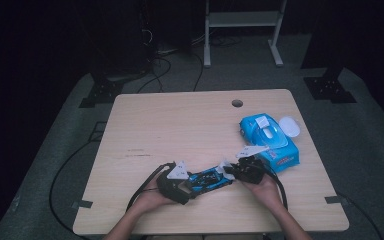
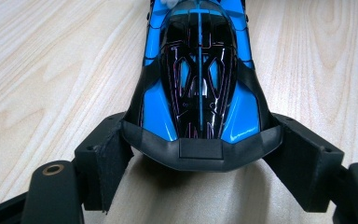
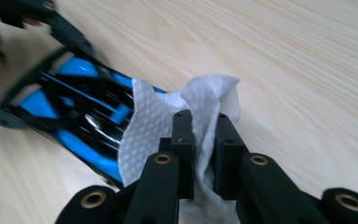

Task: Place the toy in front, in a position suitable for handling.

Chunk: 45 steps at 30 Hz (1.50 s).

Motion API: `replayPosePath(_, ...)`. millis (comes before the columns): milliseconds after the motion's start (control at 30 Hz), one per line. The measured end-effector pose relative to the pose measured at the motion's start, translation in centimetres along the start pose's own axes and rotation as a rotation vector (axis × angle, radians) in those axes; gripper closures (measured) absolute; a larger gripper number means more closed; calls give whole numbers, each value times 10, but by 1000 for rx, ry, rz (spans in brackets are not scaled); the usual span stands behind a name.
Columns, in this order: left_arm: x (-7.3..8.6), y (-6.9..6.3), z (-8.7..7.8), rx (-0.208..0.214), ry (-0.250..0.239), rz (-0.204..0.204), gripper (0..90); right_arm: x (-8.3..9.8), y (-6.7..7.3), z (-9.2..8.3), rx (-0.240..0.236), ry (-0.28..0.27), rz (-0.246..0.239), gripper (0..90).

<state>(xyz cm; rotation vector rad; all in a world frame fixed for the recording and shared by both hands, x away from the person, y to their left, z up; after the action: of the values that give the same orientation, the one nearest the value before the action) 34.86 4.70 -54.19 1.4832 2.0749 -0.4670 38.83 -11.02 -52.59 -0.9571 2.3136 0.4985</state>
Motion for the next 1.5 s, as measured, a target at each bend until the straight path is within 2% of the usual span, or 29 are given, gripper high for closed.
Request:
replayPosePath(100, 0, 0, 0, 2, -3, -1, 244, 7, -4, -5, 1, 10, 19, 810)
replayPosePath(167, -1, 0, 1, 5, -5, -6, 244, 12, 7, -9, -35, 4, 3, 810)
replayPosePath(200, -1, 0, 1, 5, -6, -7, 244, 12, 7, -9, -35, 4, 3, 810)
replayPosePath(300, -1, 0, 1, 4, -4, -7, 244, 12, 21, -13, -57, -11, -36, 810)
replayPosePath(367, 0, 0, 1, 2, -1, -6, 244, 15, 21, -15, -55, 1, -45, 810)
replayPosePath(400, 0, 0, 1, 2, -1, -7, 244, 21, 12, -15, -35, 21, -26, 810)
replayPosePath(433, 0, 0, 1, 4, -3, -9, 244, 21, 12, -15, -35, 21, -26, 810)
replayPosePath(467, 0, 0, 1, 7, -4, -12, 243, 28, 6, -15, -33, 34, 4, 811)
replayPosePath(533, 0, 0, 1, 8, -4, -10, 244, 30, 6, -16, -41, 30, 13, 810)
replayPosePath(600, 0, 0, 1, 11, -4, -11, 243, 27, 17, -18, -72, 4, -1, 810)
replayPosePath(700, 1, 0, 1, 16, -3, -13, 244, 24, 23, -18, -82, -1, -25, 810)
replayPosePath(733, 1, 0, 1, 14, -3, -11, 244, 23, 23, -17, -83, 4, -27, 810)
replayPosePath(800, 0, 0, 1, 13, -3, -15, 244, 26, 8, -14, -43, 29, -1, 810)
replayPosePath(833, 0, 0, 1, 13, 0, -11, 244, 26, 8, -14, -43, 29, -1, 810)
replayPosePath(867, 0, 0, 1, 15, -3, -13, 244, 29, -4, -11, -20, 40, 40, 810)
replayPosePath(933, 0, 0, 2, 16, -5, -13, 244, 28, -7, -9, -18, 39, 47, 810)
replayPosePath(1000, 0, 0, 2, 22, -2, -15, 243, 18, -8, -5, 11, 30, 36, 809)
replayPosePath(1067, 1, 0, 2, 26, 2, -18, 243, 14, -9, -3, 15, 30, 32, 809)
replayPosePath(1167, 1, 0, 2, 28, -1, -20, 243, 2, -11, -1, 1, -8, 56, 810)
replayPosePath(1200, 1, 0, 3, 28, 0, -21, 243, -5, -10, 1, -22, -20, 62, 809)
replayPosePath(1267, 1, 0, 2, 28, 2, -21, 243, -7, -7, 4, -17, -5, 46, 809)
replayPosePath(1367, 2, 0, 2, 25, 8, -15, 244, -4, -5, 3, -22, -2, 43, 809)
replayPosePath(1467, 1, 0, 2, 24, 7, -18, 244, 16, -1, -7, -34, 4, 33, 809)
replayPosePath(1500, 1, 0, 2, 24, 7, -18, 244, 16, -1, -7, -34, 4, 33, 809)
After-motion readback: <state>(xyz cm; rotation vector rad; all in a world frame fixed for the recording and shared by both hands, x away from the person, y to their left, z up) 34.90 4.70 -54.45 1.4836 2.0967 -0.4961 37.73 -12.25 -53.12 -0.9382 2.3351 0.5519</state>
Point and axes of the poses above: each handheld gripper's, and its own axes: z roughly forward along the jaws, x roughly out of its underside, y roughly to its left, the point moved 10 cm from there along z, roughly forward along the jaws, and after that the axes turned 9 degrees about y, right-handed, at the moved point
